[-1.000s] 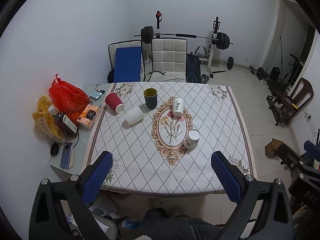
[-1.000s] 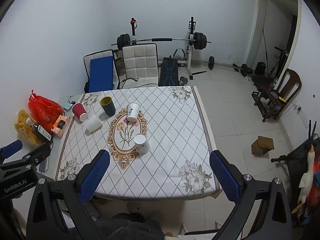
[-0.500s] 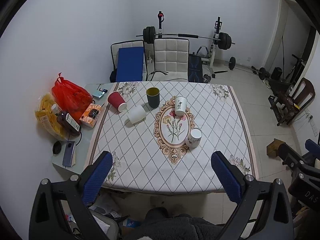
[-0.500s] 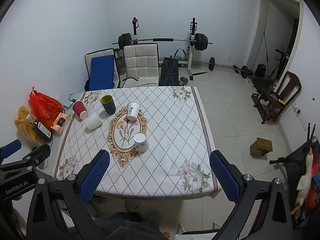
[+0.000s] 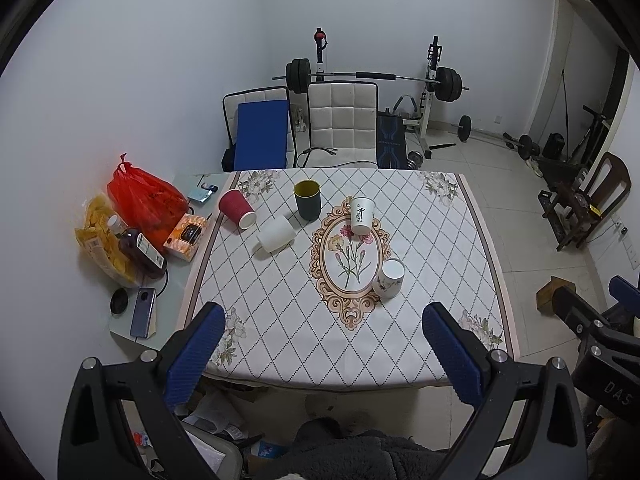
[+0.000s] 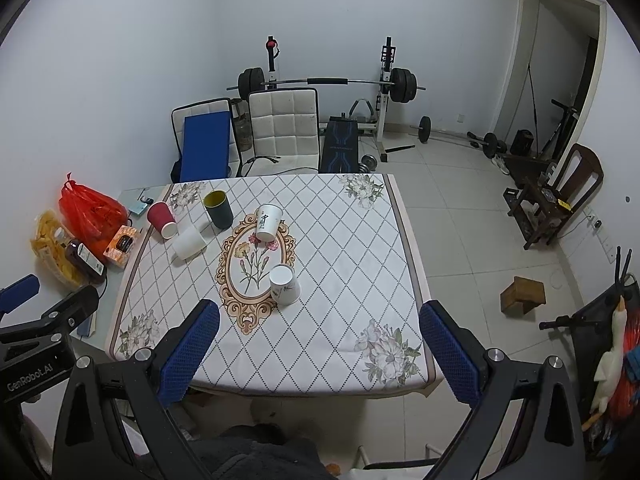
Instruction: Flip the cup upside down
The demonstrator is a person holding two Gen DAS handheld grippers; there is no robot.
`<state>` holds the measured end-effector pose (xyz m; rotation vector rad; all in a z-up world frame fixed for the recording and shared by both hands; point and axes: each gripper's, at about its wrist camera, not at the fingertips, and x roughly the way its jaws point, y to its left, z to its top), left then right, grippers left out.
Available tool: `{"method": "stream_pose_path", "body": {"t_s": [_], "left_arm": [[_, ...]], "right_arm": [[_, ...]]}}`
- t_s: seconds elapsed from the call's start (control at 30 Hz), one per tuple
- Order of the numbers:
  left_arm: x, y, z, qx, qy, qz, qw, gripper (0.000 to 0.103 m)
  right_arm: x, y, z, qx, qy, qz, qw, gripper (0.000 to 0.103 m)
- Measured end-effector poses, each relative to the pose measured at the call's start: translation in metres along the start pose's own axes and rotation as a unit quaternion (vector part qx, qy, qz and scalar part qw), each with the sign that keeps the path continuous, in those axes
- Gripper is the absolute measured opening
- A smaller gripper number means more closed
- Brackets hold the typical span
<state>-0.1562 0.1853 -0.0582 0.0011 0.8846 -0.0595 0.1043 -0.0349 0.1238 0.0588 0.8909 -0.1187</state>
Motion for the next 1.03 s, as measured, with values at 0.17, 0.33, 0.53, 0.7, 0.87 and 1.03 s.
{"method": "stream_pose_path", "body": {"t_s": [0.17, 0.33, 0.53, 0.7, 0.87, 1.03], "left_arm": [[-0.0021, -0.0018, 0.0011, 0.005, 0.002, -0.004, 1.0000, 0.101], [-0.0023, -0.0018, 0.0022, 0.006, 0.003, -0.006, 1.0000, 0.101], [-0.0018, 0.0001, 0.0027, 0.007, 0.003, -0.006, 1.0000, 0.101], [0.0003, 0.0028, 0.0029, 0.005, 0.004, -0.006, 1.0000, 0.101], [0.0002, 0.0029, 0.0016, 0.008, 0.004, -0.006, 0.9999, 0.101], [0.0001, 0.0027, 0.0017, 0.008, 0.004, -0.008, 0.9999, 0.101]], "right_arm": [[-0.0032, -0.0028, -0.0012, 0.000, 0.000, -0.003, 1.000, 0.102], [-0.0045, -0.0074, -0.0022, -0.002, 0.003, -0.006, 1.000, 0.102], [-0.0047, -0.0089, -0.0040, -0.005, 0.002, -0.004, 1.000, 0.102], [-0.0032, -0.0088, -0.0047, -0.009, 0.003, 0.000, 1.000, 0.102], [-0.0027, -0.0087, -0.0055, -0.007, 0.004, 0.003, 1.000, 0.102], [-0.0003, -0.0091, -0.0060, -0.007, 0.004, 0.004, 1.000, 0.102]]}}
